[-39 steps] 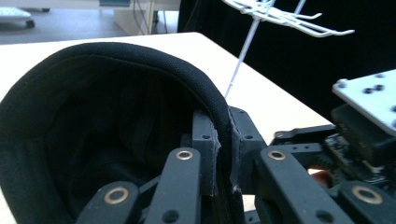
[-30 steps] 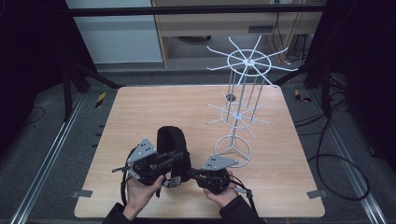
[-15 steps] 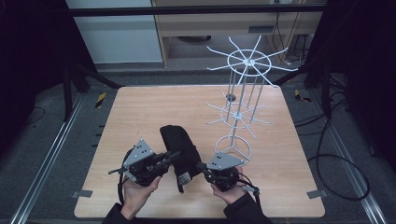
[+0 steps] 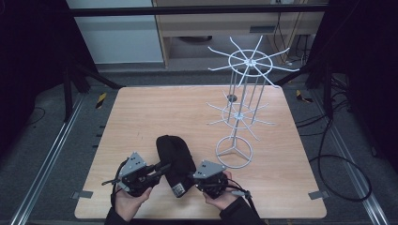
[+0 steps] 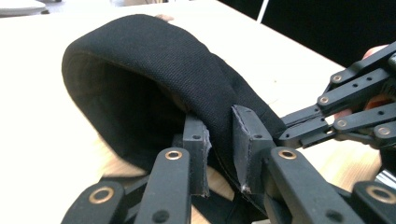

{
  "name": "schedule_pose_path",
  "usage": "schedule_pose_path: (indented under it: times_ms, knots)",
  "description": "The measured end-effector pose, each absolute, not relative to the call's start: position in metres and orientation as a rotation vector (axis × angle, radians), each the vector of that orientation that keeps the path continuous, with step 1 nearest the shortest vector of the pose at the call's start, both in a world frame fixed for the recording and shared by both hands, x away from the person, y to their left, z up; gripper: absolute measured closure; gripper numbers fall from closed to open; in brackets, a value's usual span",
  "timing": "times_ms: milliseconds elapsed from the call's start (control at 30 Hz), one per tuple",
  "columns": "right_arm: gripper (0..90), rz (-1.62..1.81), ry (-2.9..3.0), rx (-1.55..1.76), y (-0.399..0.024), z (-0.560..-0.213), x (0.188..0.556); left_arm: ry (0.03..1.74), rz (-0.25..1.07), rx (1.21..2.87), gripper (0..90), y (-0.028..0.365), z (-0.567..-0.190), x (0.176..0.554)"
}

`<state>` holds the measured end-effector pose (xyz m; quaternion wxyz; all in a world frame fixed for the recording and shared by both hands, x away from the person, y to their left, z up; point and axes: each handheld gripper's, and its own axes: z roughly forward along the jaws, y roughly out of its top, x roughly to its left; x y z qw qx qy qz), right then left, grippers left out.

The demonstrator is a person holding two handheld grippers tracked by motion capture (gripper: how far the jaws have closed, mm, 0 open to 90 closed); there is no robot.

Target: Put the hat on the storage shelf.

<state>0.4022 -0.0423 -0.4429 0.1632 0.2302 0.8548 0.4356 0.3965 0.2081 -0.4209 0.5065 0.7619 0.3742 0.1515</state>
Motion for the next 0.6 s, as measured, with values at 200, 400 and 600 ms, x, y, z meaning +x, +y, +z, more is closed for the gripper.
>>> schedule_pose_path:
  times_ms: [200, 400, 600]
  knots:
    - [82.0, 1.269, 2.469, 0.660, -0.029, -0.454, 0.401, 0.952, 0.371, 1.857, 73.4, 0.223, -0.434, 0.395]
    - [74.6, 1.293, 2.467, 0.672, -0.021, -0.461, 0.401, 0.983, 0.388, 1.876, 73.5, 0.233, -0.439, 0.394]
    - [75.1, 1.306, 2.480, 0.692, -0.018, -0.466, 0.402, 1.018, 0.393, 1.891, 72.4, 0.244, -0.447, 0.393]
